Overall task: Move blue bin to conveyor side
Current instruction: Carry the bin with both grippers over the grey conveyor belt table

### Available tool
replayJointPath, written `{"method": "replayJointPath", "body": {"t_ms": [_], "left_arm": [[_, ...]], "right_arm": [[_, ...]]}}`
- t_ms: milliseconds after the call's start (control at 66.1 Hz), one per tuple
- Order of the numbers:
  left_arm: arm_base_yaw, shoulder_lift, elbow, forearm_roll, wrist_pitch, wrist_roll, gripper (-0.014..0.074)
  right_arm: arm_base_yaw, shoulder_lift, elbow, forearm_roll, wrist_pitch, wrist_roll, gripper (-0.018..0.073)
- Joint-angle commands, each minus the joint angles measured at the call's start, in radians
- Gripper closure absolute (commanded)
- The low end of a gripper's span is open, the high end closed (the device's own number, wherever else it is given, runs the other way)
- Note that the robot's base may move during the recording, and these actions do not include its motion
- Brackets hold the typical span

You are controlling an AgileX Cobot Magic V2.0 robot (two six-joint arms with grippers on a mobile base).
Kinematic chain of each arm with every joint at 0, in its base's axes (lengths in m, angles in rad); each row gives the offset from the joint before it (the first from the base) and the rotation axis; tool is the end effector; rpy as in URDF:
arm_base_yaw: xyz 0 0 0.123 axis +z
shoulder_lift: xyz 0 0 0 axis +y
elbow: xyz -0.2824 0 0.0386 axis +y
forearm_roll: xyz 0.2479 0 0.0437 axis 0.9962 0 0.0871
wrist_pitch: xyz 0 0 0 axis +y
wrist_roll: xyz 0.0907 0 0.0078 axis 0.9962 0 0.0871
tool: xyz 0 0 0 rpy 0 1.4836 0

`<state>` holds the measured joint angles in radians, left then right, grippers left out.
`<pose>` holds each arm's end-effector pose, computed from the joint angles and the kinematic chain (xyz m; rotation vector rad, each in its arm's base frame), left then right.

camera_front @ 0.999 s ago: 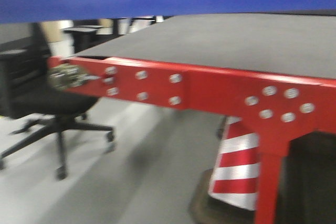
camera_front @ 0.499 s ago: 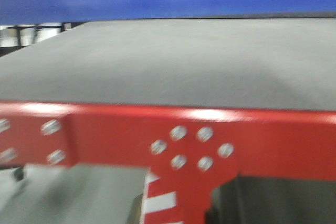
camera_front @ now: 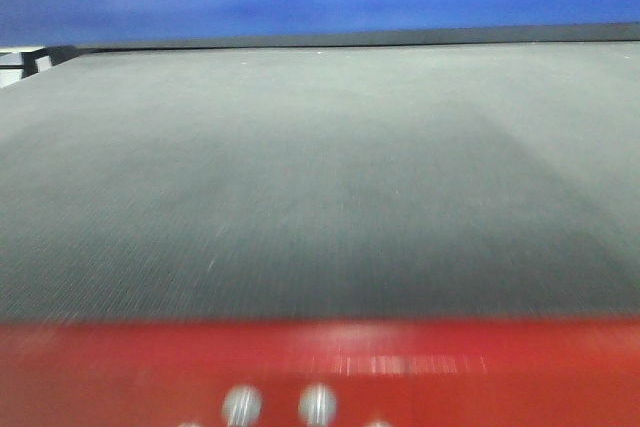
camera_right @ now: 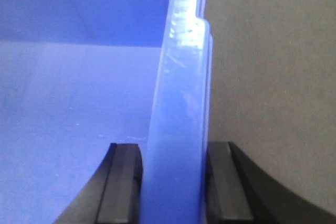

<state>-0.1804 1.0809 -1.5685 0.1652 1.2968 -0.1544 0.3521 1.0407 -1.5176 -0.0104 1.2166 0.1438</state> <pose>0.1672 -0.0158 0.4858 -0.0014 2.2784 0.0302 0.1533 0.0554 0.4834 -0.2311 2.2237 0.2588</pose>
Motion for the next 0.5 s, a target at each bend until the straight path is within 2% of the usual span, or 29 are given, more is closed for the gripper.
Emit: {"method": "replayJointPath", "body": {"t_ms": [0,484], "left_arm": [[-0.003,-0.012,-0.02,0.076,-0.076,0.014,0.0613],[-0.003,-0.012,-0.02,0.076,-0.076,0.014,0.0613]], "right_arm": [[-0.003,-0.016,-0.017,-0.032,-0.096,-0.021,0.0638],[-0.003,-0.016,-0.017,-0.032,-0.096,-0.021,0.0638]]}}
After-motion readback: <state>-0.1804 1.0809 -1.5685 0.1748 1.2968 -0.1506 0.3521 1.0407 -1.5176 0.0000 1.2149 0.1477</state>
